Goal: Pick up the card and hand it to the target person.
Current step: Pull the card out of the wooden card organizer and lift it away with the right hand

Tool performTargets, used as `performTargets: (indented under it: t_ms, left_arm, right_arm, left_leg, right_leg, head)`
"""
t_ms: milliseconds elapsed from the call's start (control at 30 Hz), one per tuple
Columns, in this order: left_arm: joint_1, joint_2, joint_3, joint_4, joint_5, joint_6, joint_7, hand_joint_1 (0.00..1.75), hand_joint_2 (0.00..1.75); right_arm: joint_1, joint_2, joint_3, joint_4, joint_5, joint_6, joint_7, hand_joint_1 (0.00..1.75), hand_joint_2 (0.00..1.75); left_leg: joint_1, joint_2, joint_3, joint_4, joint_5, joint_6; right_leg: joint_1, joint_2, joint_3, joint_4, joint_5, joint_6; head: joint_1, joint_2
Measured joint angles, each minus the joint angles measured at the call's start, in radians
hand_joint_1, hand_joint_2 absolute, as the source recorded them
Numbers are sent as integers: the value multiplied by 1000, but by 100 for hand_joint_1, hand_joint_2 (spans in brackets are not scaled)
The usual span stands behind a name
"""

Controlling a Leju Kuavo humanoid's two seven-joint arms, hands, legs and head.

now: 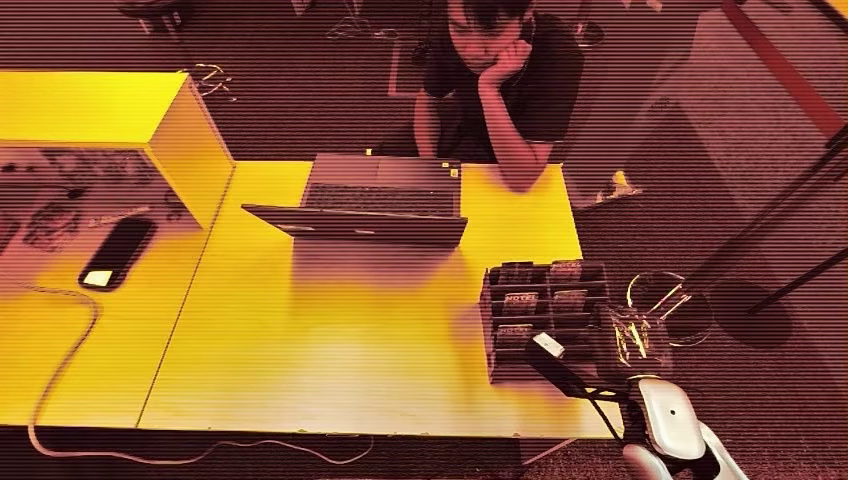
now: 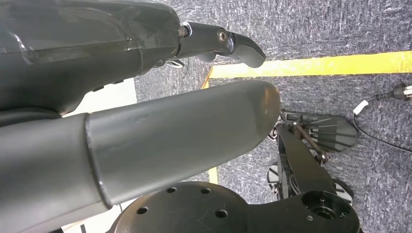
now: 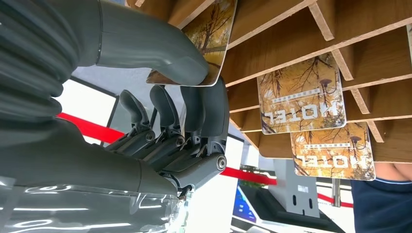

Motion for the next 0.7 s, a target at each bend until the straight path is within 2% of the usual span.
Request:
performTargets:
  t_ms: [133,367,533,700]
  left_arm:
    - [0,0,0,0,0,0,0,0,0]
    - [0,0,0,1,0,0,0,0,0]
    - [0,0,0,1,4,1,1,0,0]
    - [0,0,0,4,11,4,3,0,0]
  right_arm:
    - [0,-1,0,0,1,2,0,141,175]
    - [0,-2,0,0,4,3,-1,175,175]
    - [0,-11,-1,-18,30,11,2,175,175]
    - [-11,-44,-23,-143,35,113,24,175,175]
  left_leg:
    - [0,0,0,0,0,0]
    - [0,0,0,0,0,0]
    - [0,0,0,0,0,0]
    - [0,0,0,0,0,0]
  right_leg:
    - [0,0,0,0,0,0]
    - [0,0,0,0,0,0]
    - [0,0,1,0,0,0]
    - [0,0,0,0,0,0]
  head:
    - [0,0]
    - [0,0]
    - [0,0]
    - [0,0]
